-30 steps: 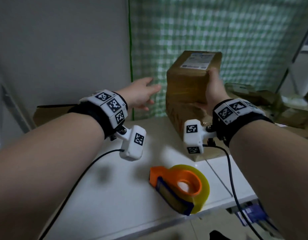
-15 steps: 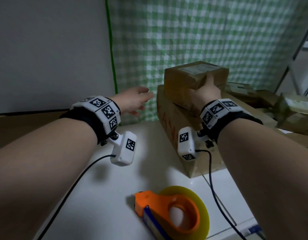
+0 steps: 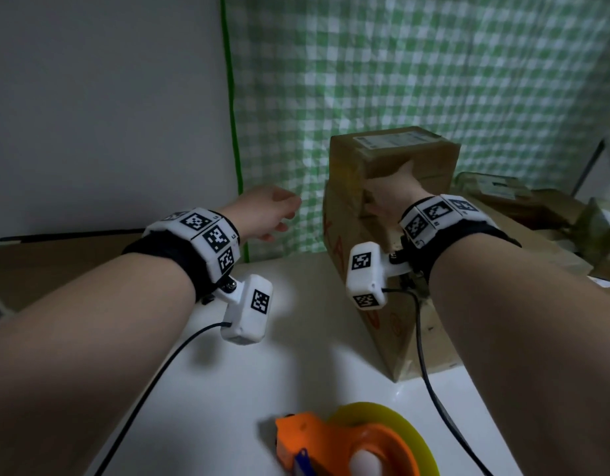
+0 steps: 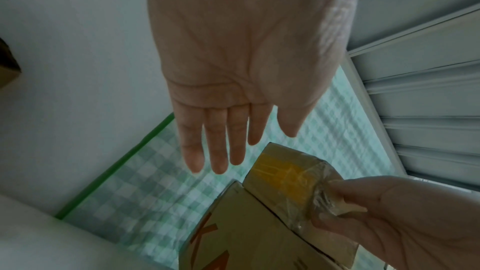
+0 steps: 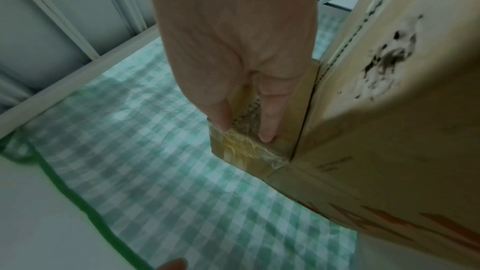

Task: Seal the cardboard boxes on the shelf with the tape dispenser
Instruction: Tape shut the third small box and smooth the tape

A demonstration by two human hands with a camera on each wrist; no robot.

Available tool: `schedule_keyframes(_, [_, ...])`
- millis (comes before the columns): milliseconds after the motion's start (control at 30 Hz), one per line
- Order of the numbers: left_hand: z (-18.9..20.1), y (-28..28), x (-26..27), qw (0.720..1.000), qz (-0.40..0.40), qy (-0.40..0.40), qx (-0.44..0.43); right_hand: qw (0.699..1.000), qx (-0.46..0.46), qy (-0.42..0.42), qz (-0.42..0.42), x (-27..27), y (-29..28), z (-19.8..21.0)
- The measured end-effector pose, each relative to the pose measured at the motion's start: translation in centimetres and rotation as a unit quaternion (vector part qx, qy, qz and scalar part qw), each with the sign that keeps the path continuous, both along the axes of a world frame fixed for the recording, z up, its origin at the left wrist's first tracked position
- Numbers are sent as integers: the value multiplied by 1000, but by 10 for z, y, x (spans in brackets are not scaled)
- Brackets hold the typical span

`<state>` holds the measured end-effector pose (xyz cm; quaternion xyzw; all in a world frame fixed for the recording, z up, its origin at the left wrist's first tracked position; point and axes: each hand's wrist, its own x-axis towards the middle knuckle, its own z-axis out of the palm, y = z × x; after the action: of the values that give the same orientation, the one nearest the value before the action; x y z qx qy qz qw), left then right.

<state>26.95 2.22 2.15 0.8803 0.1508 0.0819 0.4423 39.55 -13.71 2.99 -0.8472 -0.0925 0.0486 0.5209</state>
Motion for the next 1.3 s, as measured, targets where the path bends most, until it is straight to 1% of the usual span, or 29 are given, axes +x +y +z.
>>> schedule_keyframes(33, [-2,2,-1,1000,2,-1,1,1000,-11,6,6,-3,2,0])
schedule_keyframes(67, [-5,4,-3,1000,6,-1,1,999,-42,11,8,-9,2,0])
schedule_keyframes(133, [-9,9,-9,1000,18,-4,3,993,-117,-12,-14,-23,2,5])
schedule_keyframes(200, [-14,18,-20,999,34,-5,19,990,-135,-40,-30,-34,5,5])
schedule_keyframes(267, [-19,29,-35,996,56,0,64,991,-118,-59,-38,-46,10,0])
schedule_keyframes(333, [-26,44,-53,990,77,7,116,993,-97,-68,-8,-60,20,-8])
schedule_keyframes(400, [-33,61,-73,982,98,34,155,991,-102,-76,37,-77,31,-15])
schedule_keyframes(500, [-46,91,-105,965,143,69,207,988,-98,-64,98,-99,48,-26])
schedule_keyframes(600, [-55,120,-132,950,191,77,235,983,-101,-50,143,-118,68,-35])
schedule_keyframes(667, [-60,139,-144,937,216,93,259,977,-115,-35,177,-129,83,-42])
schedule_keyframes(767, [-64,168,-152,909,240,126,316,966,-138,-25,218,-140,103,-51])
schedule_keyframes(900, [-70,203,-148,874,232,187,384,950,-174,-33,258,-141,137,-65])
schedule_keyframes(1067, [-77,226,-131,860,199,251,398,932,-221,-61,279,-136,169,-88])
schedule_keyframes(1167, [-82,237,-124,850,178,301,395,933,-223,-54,277,-133,181,-104])
schedule_keyframes(1267, [-86,241,-119,817,179,317,447,934,-222,-49,274,-130,187,-115])
schedule_keyframes(1300, [-86,242,-118,812,183,310,459,935,-222,-48,273,-129,188,-118])
